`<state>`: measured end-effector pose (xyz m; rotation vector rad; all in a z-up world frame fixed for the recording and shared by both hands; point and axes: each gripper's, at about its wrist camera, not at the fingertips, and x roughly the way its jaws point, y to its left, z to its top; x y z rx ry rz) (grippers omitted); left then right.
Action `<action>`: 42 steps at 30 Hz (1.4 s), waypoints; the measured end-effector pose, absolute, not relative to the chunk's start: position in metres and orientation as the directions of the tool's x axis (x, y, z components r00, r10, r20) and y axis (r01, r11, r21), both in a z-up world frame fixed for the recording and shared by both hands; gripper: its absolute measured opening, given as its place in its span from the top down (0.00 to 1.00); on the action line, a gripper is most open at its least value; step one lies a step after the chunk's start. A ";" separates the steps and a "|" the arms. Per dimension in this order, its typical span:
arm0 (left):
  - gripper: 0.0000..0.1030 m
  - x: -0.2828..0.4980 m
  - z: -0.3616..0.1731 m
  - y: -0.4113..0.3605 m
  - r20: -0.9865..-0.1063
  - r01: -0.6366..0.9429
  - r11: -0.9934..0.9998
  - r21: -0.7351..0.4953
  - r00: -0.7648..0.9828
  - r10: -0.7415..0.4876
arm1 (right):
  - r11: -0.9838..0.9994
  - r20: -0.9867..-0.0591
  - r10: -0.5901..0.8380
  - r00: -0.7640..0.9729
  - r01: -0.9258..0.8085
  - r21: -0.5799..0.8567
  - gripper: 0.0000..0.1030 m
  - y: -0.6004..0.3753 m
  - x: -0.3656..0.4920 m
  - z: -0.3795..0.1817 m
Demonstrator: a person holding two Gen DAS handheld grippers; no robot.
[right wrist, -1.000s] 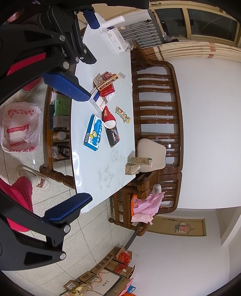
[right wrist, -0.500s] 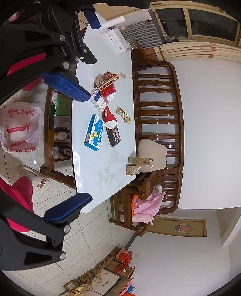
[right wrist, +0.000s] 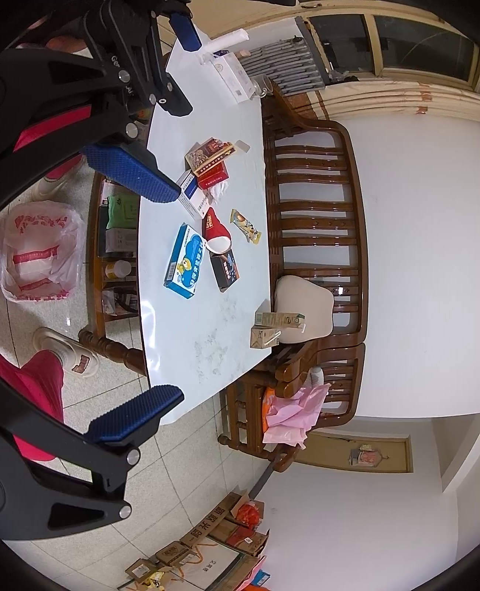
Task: Collect trash
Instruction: 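Move both tools down toward the boxes on the table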
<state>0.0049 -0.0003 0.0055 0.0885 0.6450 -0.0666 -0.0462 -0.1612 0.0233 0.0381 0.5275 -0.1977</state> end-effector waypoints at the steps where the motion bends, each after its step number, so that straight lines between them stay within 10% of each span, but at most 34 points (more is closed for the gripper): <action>1: 0.07 0.007 0.006 0.001 -0.607 0.095 0.994 0.056 0.793 -0.042 | 0.981 -0.506 -0.177 0.845 0.196 -0.016 0.06 -0.161 -0.045 0.022; 24: 0.07 0.098 -0.016 0.031 -0.789 0.332 0.931 0.150 0.607 -0.089 | 0.947 -0.672 0.168 0.721 -0.308 -0.093 0.06 -0.188 0.076 0.027; 42: 0.07 0.192 -0.033 0.053 -0.901 0.249 0.964 -0.089 0.393 -0.185 | 0.818 -0.876 0.207 0.437 -0.568 -0.090 0.06 -0.187 0.183 -0.003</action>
